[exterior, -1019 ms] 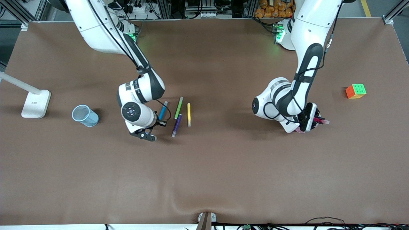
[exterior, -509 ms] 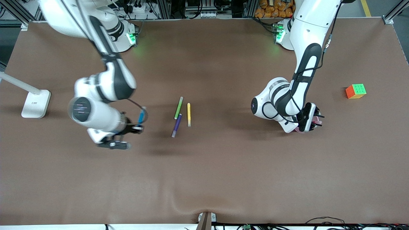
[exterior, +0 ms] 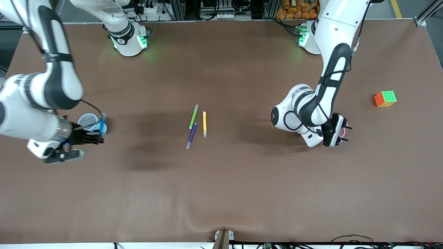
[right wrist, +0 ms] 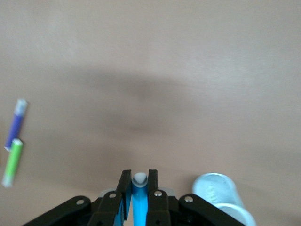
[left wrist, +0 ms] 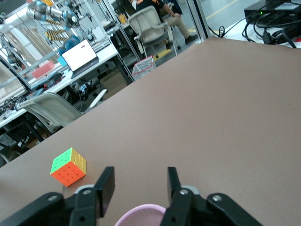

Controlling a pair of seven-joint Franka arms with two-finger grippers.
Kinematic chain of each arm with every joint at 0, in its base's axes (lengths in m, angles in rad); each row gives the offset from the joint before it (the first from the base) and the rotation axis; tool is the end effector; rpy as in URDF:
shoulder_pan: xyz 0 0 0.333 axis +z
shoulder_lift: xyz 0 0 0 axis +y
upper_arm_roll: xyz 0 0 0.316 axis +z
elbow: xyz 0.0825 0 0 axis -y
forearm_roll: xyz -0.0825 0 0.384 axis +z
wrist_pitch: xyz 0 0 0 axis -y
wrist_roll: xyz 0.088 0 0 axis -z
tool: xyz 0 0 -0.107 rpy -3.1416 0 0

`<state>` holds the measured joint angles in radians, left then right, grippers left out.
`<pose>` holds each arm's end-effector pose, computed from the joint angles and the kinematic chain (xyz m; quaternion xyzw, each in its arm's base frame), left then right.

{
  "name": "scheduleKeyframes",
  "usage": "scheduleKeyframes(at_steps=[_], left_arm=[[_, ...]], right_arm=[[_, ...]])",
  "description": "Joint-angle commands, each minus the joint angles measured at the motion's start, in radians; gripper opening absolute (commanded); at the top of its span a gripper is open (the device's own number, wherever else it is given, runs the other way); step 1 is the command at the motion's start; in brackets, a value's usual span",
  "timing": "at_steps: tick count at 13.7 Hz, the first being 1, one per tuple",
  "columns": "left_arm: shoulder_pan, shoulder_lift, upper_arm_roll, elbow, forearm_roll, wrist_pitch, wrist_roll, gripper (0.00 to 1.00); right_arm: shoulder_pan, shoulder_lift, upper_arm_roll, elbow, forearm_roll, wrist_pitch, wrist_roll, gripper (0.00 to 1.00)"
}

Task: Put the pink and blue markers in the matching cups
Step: 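Drop the pink marker into the pink cup while the right gripper nears blue cup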

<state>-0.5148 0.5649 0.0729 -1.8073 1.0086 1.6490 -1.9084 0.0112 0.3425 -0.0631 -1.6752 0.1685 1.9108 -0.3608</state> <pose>0.5727 -0.1807 0.2353 -0.7378 -0.3901 -0.3001 0.4620 0.6422 -0.0176 0.3967 -0.9888 -0.1226 0.0378 0.0765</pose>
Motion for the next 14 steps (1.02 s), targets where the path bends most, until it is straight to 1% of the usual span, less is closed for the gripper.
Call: scheduleKeyframes(at_steps=[1,2,4,6,8,10,14], left_arm=[[0.001,-0.049,-0.004,0.049,-0.073,-0.023,0.121,0.6],[0.004,-0.071,-0.004,0.066,-0.109,-0.023,0.176,0.61],[0.009,-0.124,-0.004,0.08,-0.201,-0.023,0.309,0.62],[0.015,-0.183,-0.004,0.083,-0.273,-0.023,0.424,0.62],[0.021,-0.241,-0.001,0.086,-0.37,-0.023,0.553,0.62],[0.044,-0.293,-0.001,0.097,-0.458,-0.023,0.667,0.62],[0.133,-0.396,-0.004,0.108,-0.62,-0.023,0.932,0.64]], right_arm=[[-0.12,-0.023,0.023,-0.061,0.044,0.005,-0.235,0.0],[-0.147,-0.025,0.023,-0.075,0.069,0.01,-0.298,0.0],[-0.168,-0.036,0.023,-0.093,0.083,0.025,-0.351,0.0],[-0.175,-0.068,0.023,-0.155,0.097,0.101,-0.446,0.0],[-0.194,-0.095,0.023,-0.231,0.176,0.169,-0.554,0.0],[-0.209,-0.1,0.023,-0.271,0.251,0.204,-0.645,0.0],[-0.221,-0.103,0.023,-0.359,0.37,0.277,-0.779,0.0]])
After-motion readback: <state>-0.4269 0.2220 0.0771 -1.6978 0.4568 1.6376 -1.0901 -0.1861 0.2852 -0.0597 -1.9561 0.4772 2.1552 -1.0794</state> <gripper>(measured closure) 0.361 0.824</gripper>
